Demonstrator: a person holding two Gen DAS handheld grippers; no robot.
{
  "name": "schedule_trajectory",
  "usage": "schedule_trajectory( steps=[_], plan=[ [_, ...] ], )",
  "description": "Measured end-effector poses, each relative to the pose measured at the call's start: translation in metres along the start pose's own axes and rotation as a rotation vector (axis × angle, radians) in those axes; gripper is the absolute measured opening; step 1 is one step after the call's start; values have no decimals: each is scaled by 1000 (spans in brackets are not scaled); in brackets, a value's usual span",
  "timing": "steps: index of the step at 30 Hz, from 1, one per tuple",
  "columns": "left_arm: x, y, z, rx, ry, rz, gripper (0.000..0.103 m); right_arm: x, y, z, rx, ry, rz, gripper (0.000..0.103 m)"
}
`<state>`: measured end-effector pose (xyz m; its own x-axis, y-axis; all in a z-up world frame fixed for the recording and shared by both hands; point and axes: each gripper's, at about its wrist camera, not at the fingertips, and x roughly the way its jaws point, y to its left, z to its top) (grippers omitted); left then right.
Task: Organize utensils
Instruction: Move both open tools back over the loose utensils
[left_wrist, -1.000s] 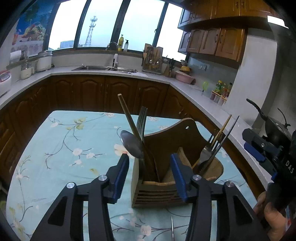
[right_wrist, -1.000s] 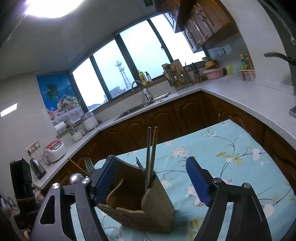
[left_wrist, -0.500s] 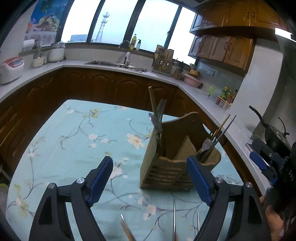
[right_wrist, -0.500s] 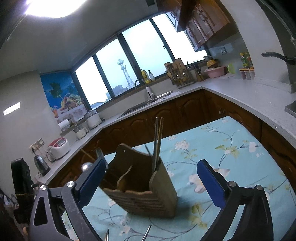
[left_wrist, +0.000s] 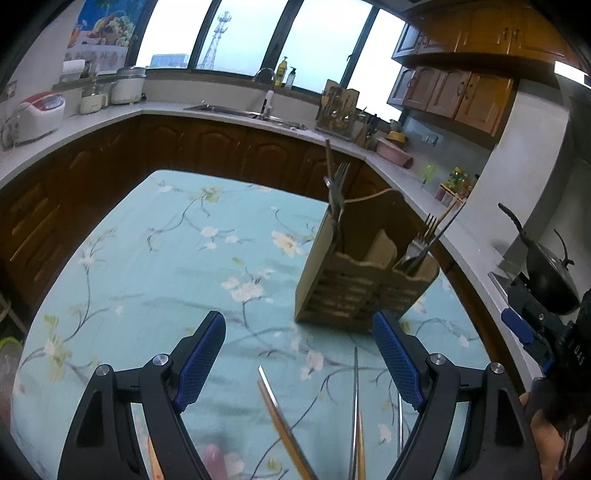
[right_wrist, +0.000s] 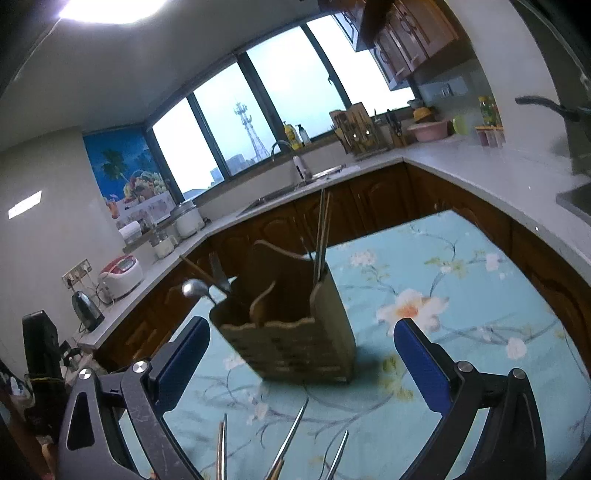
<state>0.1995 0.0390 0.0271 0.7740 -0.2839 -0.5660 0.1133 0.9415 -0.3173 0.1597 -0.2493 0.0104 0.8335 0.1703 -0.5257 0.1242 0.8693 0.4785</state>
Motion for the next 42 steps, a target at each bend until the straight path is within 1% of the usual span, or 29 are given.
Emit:
schedule_trajectory(
  steps=[4, 10, 17, 23, 32, 42],
  plan=[
    [-12, 9, -8, -28, 16, 7, 82, -7, 0, -13, 2, 27, -8, 101],
    [-27, 12, -21, -26, 35, 23, 82, -14, 2, -31, 5, 72, -12, 101],
    [-38, 20, -34, -50, 63, 43, 82, -18, 2, -45, 2, 103, -24, 101],
    [-45, 20, -42, -39, 80, 53, 82, -23, 2, -54, -12, 121, -40, 101],
    [-35, 13, -53, 13, 123, 82, 82, -25, -1, -68, -22, 152, -64, 101],
    [-13, 13, -51, 30, 172, 93, 82, -13, -3, -77, -34, 200, -80, 101]
  ],
)
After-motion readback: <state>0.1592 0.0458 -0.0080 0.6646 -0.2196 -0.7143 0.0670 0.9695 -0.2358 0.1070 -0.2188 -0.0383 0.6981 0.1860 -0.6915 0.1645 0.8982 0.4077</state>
